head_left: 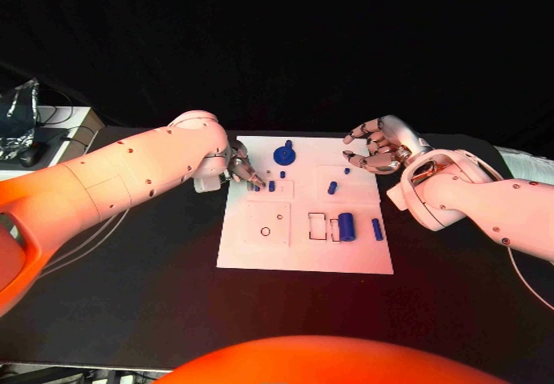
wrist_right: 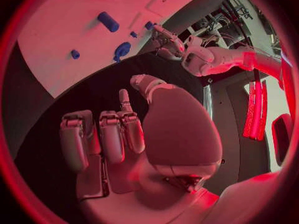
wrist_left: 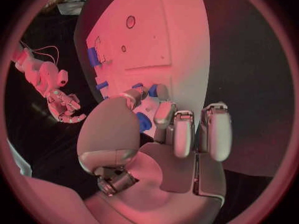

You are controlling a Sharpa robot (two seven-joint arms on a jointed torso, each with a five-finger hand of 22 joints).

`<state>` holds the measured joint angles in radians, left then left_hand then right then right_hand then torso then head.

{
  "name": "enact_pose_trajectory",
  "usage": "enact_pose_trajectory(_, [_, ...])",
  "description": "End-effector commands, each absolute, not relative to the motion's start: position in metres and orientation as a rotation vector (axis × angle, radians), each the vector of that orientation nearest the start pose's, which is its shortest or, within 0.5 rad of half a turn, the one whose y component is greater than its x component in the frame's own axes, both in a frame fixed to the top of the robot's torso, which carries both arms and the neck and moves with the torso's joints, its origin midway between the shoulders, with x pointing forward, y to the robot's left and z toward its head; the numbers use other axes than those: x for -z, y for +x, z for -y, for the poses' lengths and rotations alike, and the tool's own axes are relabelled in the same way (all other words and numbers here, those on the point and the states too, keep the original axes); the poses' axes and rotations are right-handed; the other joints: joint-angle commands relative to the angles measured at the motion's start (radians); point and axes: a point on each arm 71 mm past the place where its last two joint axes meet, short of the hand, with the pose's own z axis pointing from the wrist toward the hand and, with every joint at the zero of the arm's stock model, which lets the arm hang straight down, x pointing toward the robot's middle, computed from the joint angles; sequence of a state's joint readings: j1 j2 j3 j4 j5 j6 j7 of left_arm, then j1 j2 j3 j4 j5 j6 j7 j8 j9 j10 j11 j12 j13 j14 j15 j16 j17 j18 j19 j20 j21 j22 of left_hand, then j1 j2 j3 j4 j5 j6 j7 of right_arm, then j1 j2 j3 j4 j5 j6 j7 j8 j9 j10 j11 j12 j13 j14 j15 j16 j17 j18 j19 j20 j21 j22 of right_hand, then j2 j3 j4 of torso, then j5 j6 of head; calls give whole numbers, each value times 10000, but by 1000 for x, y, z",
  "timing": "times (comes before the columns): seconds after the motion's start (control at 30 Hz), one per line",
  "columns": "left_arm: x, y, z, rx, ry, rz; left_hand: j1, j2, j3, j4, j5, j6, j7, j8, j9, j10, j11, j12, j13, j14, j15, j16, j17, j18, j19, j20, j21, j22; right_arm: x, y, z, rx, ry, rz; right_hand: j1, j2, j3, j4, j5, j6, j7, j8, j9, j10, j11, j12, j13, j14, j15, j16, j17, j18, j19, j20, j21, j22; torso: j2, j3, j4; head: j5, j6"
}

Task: Assemble the parts on the task board

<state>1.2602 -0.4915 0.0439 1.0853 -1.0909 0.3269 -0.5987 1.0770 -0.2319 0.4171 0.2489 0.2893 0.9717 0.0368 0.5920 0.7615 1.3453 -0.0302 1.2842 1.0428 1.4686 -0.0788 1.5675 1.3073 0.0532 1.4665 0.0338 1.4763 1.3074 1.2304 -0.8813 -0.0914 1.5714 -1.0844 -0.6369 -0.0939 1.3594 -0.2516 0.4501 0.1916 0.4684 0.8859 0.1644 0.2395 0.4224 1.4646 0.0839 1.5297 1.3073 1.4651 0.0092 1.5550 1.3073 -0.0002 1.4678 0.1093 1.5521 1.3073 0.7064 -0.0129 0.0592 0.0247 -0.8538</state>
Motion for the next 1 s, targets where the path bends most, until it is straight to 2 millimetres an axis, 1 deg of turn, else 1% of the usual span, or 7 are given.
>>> enact_pose_trajectory(0.03, [201,558,-166,2553,-1908,-23687,149,11,-204,153,-323,57,29,-42,2,-70,14,-33,-10,1022,-28,33,2635,-172,185,-41,-59,1600,172,481,220,-7662,2976,-14951,-65,7,27,0,22,-71,-17,42,-13,641,-72,-10,2218,917,-82,-45,2067,59,932,-70,-29,2484,-8,3,5,14,-1])
enact_pose_trajectory(0.27, [199,556,-171,2667,-2052,-23453,187,-1,-549,413,-643,46,53,-56,19,-96,35,-58,-50,1022,-16,33,2635,-168,176,-30,-74,1589,172,481,220,-7659,2976,-14939,-90,-2,26,-3,2,-78,-16,41,-14,633,-70,-19,2210,917,-79,-45,2066,60,931,-68,-33,2481,-10,-4,1,9,18])
enact_pose_trajectory(0.4, [197,555,-173,2963,-2337,-23373,-194,302,-1186,442,-1713,54,51,-61,40,-92,41,-46,-35,1022,-6,33,2635,-168,180,-14,-75,1591,172,481,221,-7654,2979,-14939,-90,-2,26,-3,2,-78,-16,41,-14,633,-70,-19,2210,917,-79,-45,2066,60,931,-68,-33,2481,-10,-4,4,10,28])
enact_pose_trajectory(0.43, [197,555,-173,3084,-2451,-23373,-305,440,-1635,461,-2332,41,54,-48,65,-100,27,-49,-42,1022,-12,33,2635,-163,171,-16,-88,1579,172,481,221,-7653,2979,-14943,-90,-2,26,-3,2,-78,-16,41,-14,633,-70,-19,2210,917,-79,-45,2066,60,931,-68,-33,2481,-12,-2,2,9,36])
enact_pose_trajectory(0.7, [193,554,-175,4137,-3382,-23297,-184,1009,-3361,456,-2396,-101,71,-20,150,-272,53,-189,-291,1021,-7,32,2633,-131,93,-20,-186,1488,173,480,221,-7644,2992,-14970,-91,0,33,-10,0,-83,-17,40,-15,640,-71,-12,2217,918,-78,-45,2068,59,933,-68,-28,2485,-7,-7,8,9,58])
enact_pose_trajectory(0.87, [189,556,-180,4919,-4157,-22969,350,1313,-4166,456,-2393,-724,322,-232,47,-1165,276,-953,-1592,883,172,-181,2209,-1,-261,80,-603,1094,174,480,221,-7637,2998,-14977,-91,0,33,-10,0,-83,-17,40,-15,640,-71,-12,2217,918,-78,-45,2068,59,933,-68,-28,2485,-8,-3,0,-8,61])
enact_pose_trajectory(1.0, [182,559,-184,5932,-4745,-22018,1130,1827,-4348,440,-2382,-1336,657,-501,-220,-2955,593,-2426,-3926,400,459,-810,1061,244,-964,322,-1443,324,174,480,222,-7631,3005,-14978,-91,0,33,-10,0,-83,-17,40,-15,640,-71,-12,2217,918,-78,-45,2068,59,933,-68,-28,2485,1,2,-1,-23,83])
